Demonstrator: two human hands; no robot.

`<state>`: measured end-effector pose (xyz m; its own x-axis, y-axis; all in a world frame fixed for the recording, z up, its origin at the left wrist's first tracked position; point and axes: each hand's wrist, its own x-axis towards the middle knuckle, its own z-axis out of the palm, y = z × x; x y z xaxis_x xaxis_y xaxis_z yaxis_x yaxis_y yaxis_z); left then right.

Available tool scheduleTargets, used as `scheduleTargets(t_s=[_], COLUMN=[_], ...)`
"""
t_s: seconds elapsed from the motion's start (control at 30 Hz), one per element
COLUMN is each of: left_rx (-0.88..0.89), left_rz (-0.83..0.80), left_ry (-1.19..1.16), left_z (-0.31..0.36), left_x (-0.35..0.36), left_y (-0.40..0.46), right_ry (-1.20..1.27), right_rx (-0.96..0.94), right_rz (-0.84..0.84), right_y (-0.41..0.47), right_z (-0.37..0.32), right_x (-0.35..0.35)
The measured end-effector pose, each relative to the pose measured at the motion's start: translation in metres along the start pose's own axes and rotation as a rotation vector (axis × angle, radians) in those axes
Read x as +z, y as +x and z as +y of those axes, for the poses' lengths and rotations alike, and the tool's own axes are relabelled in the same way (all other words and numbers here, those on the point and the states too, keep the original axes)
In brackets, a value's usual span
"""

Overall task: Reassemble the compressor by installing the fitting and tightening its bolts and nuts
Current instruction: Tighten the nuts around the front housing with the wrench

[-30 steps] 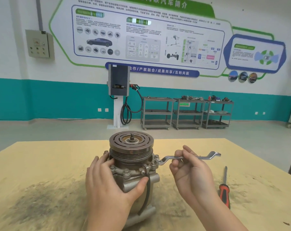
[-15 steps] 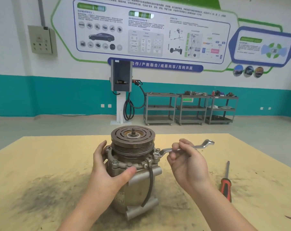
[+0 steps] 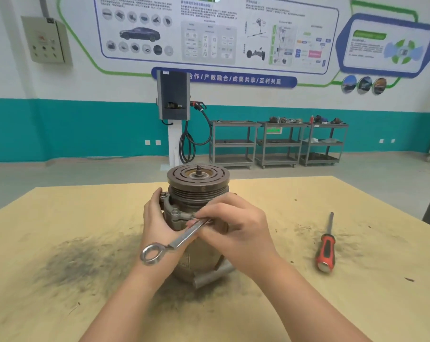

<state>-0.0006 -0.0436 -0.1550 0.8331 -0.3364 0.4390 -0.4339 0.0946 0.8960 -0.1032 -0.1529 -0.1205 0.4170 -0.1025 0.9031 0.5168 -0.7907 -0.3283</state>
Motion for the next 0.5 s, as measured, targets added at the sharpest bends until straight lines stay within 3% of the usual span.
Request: scheduleTargets(t_s=[0.1, 0.2, 0.37, 0.5], left_rx=[-0.007, -0.006, -0.004, 0.004], left_rz=[0.020, 0.008, -0.036, -0.096], left_ry=[-0.012, 0.038, 0.068, 0.026], left_z=[-0.003, -0.003, -0.002, -0.001], left_x=[0.000, -0.003, -0.010, -0.015], left_y=[0.003, 0.003, 0.003, 0.006], right_ry=[-0.059, 0.047, 0.507, 0.991], right_rx=[-0.088, -0.109, 0.234, 0.617], right_rz=[0.009, 0.113, 0.340, 0.553], right_y=[-0.001, 0.000, 0.004, 0.007], right_z=[0.003, 0.004, 0.001, 0.013], right_x=[0.002, -0.013, -0.027, -0.033])
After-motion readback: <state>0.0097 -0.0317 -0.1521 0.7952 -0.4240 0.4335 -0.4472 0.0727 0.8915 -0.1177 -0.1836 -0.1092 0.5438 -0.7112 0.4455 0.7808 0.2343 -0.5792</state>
